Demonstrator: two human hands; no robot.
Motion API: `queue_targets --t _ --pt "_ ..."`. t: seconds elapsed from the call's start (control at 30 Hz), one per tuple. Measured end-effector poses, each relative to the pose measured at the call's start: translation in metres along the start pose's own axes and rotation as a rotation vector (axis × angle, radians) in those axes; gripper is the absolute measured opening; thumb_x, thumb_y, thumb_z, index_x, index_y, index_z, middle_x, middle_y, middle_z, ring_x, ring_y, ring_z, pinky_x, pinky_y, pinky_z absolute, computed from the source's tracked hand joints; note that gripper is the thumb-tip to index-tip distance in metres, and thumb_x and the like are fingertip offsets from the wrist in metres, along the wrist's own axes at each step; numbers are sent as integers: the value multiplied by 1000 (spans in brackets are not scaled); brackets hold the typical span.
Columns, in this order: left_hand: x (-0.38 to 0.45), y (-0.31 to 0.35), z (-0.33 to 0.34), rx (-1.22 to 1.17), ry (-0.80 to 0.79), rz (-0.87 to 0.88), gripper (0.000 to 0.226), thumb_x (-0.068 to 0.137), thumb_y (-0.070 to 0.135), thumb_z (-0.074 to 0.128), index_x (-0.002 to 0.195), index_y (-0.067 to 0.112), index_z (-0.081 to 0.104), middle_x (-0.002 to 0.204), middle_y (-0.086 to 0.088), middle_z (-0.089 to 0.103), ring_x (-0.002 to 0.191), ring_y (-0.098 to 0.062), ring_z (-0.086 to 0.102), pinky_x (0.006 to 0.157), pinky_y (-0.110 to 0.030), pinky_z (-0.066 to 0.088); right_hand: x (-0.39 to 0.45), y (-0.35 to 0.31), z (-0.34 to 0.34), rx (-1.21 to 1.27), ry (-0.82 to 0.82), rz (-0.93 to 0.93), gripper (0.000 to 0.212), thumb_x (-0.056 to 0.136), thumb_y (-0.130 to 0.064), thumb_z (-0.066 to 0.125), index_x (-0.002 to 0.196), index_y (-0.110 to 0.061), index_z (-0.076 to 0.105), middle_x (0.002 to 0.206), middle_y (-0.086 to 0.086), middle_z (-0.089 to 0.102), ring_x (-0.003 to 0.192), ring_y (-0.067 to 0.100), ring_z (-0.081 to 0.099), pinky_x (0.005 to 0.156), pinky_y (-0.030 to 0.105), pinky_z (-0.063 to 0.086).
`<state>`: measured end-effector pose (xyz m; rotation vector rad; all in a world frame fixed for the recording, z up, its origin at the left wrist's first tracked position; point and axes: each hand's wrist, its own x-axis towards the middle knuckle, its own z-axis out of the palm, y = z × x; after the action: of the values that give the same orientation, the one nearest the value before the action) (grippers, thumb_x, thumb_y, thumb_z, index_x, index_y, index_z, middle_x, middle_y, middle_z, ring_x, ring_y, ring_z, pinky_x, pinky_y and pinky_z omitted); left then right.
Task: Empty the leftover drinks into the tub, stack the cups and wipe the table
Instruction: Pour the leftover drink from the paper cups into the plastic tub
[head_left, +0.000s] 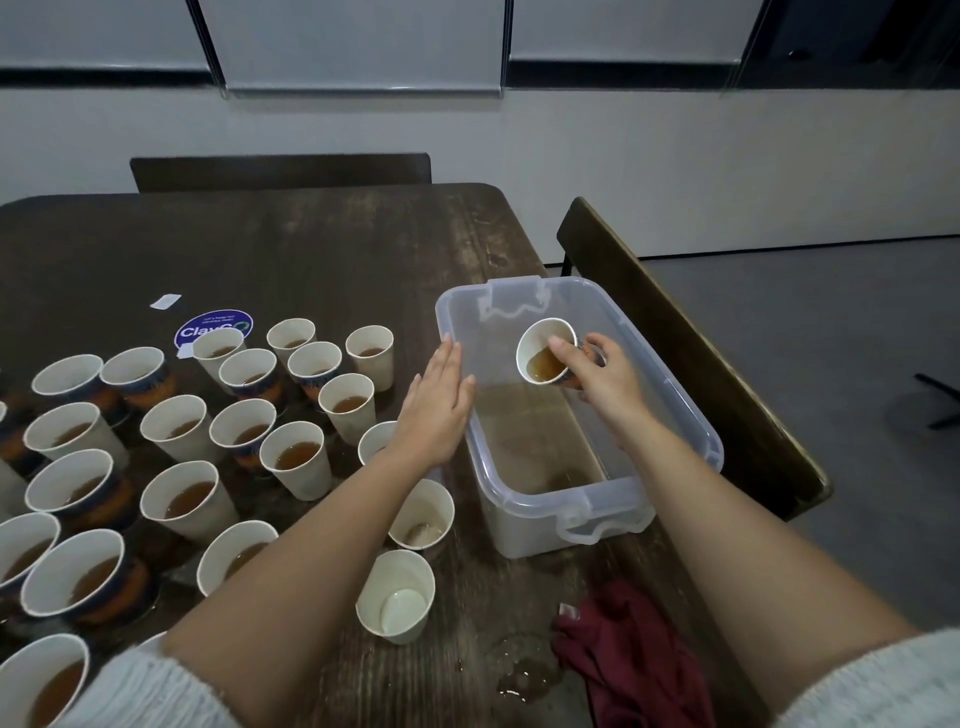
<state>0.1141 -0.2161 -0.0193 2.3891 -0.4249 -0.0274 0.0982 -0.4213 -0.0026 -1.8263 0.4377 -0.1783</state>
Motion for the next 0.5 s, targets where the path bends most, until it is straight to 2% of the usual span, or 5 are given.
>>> queue_targets --t 0.5 --pt "-1 -5 3 -22 32 28 52 106 31 25 154 18 10 162 3 4 148 -10 4 121 -42 10 4 5 -1 -142 18 -52 88 75 -60 72 147 -25 34 146 7 40 130 27 45 103 48 47"
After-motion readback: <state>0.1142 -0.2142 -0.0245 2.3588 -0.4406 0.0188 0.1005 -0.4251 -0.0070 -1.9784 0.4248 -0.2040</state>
